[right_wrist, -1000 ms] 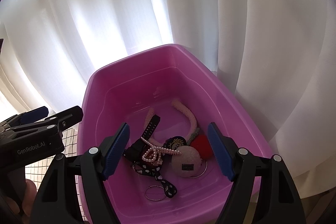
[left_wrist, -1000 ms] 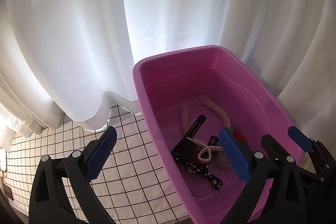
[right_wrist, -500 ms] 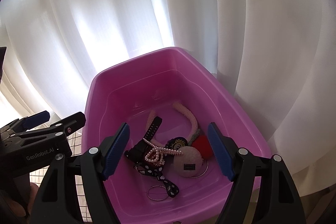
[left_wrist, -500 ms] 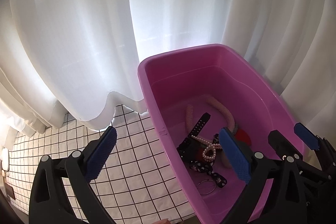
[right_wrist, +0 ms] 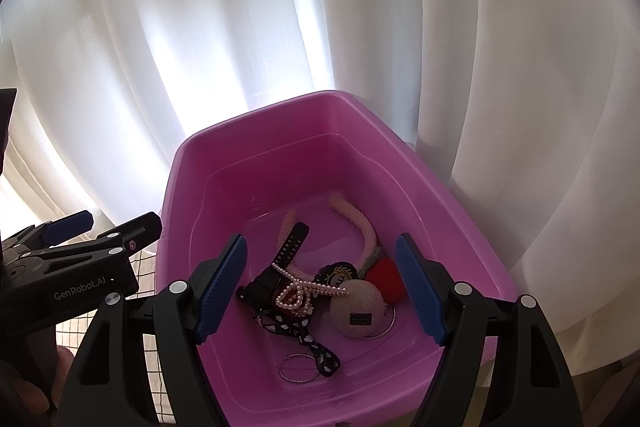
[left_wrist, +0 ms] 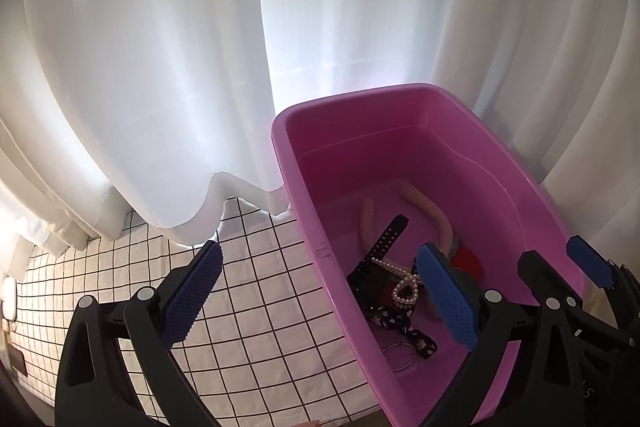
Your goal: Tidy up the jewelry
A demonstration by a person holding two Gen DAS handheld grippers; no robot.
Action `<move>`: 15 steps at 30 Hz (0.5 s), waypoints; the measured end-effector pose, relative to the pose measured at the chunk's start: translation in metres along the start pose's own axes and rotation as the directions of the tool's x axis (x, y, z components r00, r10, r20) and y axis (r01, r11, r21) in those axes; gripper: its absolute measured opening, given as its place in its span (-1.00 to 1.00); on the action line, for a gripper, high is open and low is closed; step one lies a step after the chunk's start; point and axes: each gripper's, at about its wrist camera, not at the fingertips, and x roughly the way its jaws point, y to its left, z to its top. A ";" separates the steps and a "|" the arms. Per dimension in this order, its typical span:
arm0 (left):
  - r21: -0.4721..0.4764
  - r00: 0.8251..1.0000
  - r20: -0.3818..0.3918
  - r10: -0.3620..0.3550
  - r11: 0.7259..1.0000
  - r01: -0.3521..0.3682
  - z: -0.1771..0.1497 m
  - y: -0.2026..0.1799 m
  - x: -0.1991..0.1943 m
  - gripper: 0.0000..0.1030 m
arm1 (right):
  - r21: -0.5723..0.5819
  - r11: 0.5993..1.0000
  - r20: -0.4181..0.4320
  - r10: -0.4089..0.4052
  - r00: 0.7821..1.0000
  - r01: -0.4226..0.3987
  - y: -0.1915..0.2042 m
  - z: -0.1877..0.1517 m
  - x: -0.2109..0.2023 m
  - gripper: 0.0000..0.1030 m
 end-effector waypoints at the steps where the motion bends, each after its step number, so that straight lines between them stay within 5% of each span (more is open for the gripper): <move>1: 0.000 1.000 0.000 0.000 1.000 0.000 0.000 0.000 0.000 0.86 | 0.000 1.000 0.000 0.001 1.000 -0.001 -0.001 0.000 0.000 0.42; 15: -0.008 1.000 0.000 -0.007 1.000 0.007 -0.001 0.007 -0.002 0.86 | -0.007 1.000 -0.003 0.006 1.000 -0.006 -0.016 0.004 -0.004 0.42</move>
